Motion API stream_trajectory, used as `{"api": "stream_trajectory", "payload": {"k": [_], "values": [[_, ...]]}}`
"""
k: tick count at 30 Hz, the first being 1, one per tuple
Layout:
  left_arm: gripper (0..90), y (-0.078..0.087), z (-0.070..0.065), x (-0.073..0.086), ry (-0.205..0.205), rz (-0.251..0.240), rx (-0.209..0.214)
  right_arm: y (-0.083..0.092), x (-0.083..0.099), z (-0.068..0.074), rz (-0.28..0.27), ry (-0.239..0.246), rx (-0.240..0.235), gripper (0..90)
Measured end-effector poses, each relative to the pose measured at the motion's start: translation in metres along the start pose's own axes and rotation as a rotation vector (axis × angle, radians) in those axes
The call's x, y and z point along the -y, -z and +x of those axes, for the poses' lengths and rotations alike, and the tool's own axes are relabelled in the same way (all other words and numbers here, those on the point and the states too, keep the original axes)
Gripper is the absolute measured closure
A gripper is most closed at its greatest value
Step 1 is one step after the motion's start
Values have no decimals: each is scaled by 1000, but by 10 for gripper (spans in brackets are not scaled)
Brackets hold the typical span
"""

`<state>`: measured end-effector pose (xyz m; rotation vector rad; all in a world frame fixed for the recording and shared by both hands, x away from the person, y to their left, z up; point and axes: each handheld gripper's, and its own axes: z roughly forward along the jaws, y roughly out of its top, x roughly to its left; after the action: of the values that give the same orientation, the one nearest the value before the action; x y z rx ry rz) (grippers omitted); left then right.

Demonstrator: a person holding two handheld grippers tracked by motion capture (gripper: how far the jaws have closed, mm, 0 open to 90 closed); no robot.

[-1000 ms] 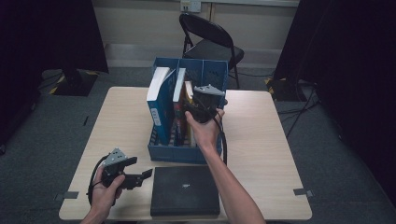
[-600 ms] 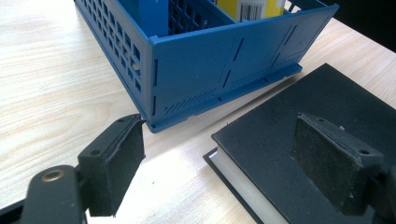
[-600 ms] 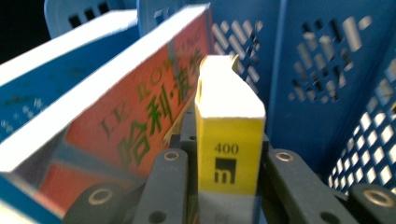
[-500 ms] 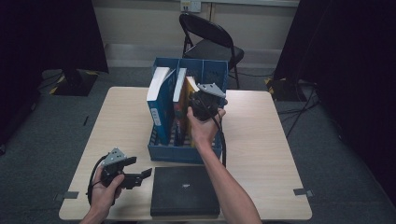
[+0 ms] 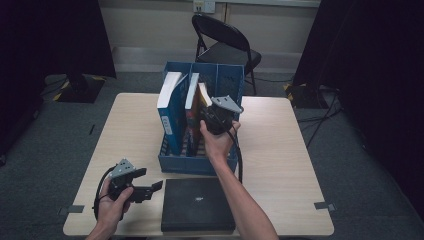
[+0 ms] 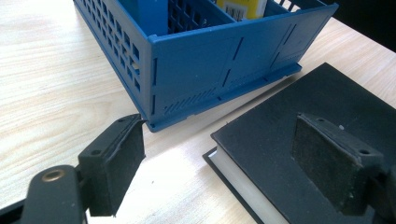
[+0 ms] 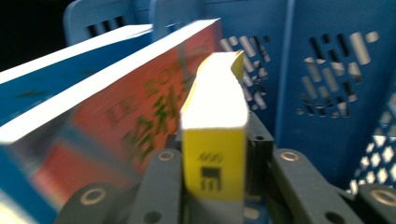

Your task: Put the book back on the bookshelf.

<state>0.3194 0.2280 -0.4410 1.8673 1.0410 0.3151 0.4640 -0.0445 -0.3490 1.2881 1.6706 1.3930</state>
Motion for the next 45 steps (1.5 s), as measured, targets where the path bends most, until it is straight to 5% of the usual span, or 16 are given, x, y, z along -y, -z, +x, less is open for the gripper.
{"api": "stream_trajectory", "payload": {"k": [17, 25, 37, 45], "values": [[173, -1, -2, 0, 2, 2, 1, 35, 22, -1, 88, 28, -210, 517], [173, -1, -1, 0, 0, 5, 0, 38, 48, -11, 160, 71, -278, 536], [173, -3, -1, 0, 8, 6, -1, 19, 45, -3, 158, 79, -230, 560], [173, 0, 1, 0, 14, -3, -2, 13, 43, -1, 158, 75, -244, 523]]}}
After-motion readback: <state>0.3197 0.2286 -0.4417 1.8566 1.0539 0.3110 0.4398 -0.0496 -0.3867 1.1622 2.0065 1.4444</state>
